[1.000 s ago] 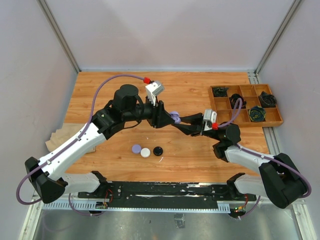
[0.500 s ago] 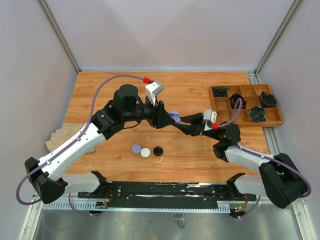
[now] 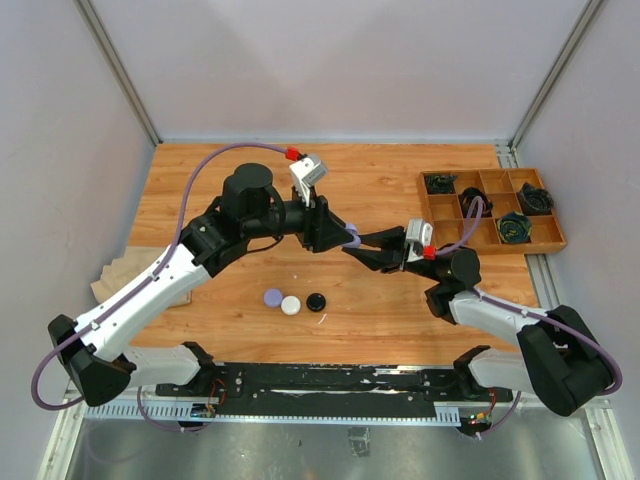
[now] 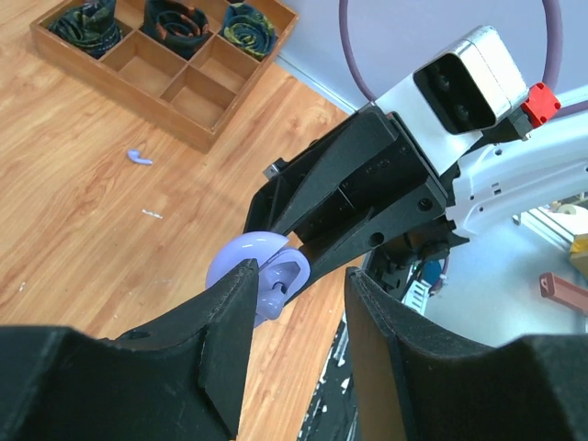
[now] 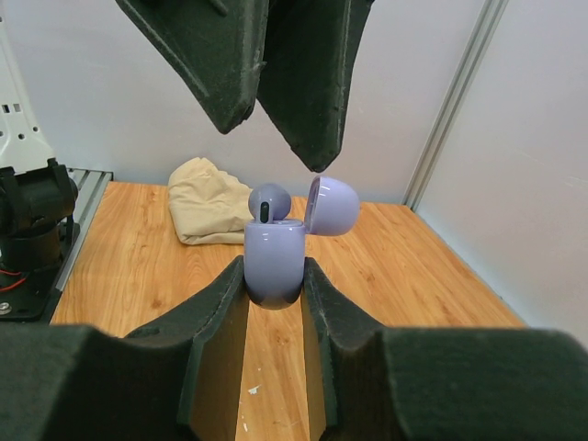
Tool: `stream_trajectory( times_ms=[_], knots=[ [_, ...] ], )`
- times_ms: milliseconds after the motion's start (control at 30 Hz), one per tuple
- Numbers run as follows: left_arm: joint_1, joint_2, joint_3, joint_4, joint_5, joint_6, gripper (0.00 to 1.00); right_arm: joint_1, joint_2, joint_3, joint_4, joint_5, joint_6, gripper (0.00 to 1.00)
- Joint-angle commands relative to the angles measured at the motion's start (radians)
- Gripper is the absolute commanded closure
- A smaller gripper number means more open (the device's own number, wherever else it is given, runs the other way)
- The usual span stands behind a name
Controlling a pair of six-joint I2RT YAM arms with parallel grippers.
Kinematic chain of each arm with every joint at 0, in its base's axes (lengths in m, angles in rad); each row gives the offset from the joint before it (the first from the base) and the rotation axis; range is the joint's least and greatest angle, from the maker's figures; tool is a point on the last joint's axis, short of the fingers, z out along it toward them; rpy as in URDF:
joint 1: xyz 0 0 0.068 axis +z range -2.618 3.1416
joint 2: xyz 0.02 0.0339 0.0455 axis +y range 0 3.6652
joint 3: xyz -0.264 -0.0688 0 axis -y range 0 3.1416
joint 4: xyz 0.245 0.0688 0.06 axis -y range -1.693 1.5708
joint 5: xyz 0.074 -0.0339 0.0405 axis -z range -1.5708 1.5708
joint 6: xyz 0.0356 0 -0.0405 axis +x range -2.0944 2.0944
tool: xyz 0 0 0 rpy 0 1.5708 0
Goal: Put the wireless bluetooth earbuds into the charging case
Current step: Place the earbud in the charging case.
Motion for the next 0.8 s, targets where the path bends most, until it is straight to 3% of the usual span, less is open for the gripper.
stream_trajectory(
  times_ms=[0,133,367,767],
  knots=[
    [-0.010,0.017,0.033,0.035,0.035,0.015,0.52,0.000,-0.001,0.002,0.069,-0.019,-0.006,0.99],
    [-0.012,0.021,0.036,0.021,0.027,0.013,0.52,0.000,0.001,0.003,0.069,-0.020,-0.005,0.99],
    [-0.016,-0.047,0.015,-0.031,-0.105,-0.019,0.51,0.000,0.007,0.001,0.069,-0.017,-0.007,0.99],
    [-0.020,-0.059,-0.049,-0.047,-0.087,-0.063,0.55,0.000,0.014,0.000,0.069,-0.015,-0.009,0.99]
  ],
)
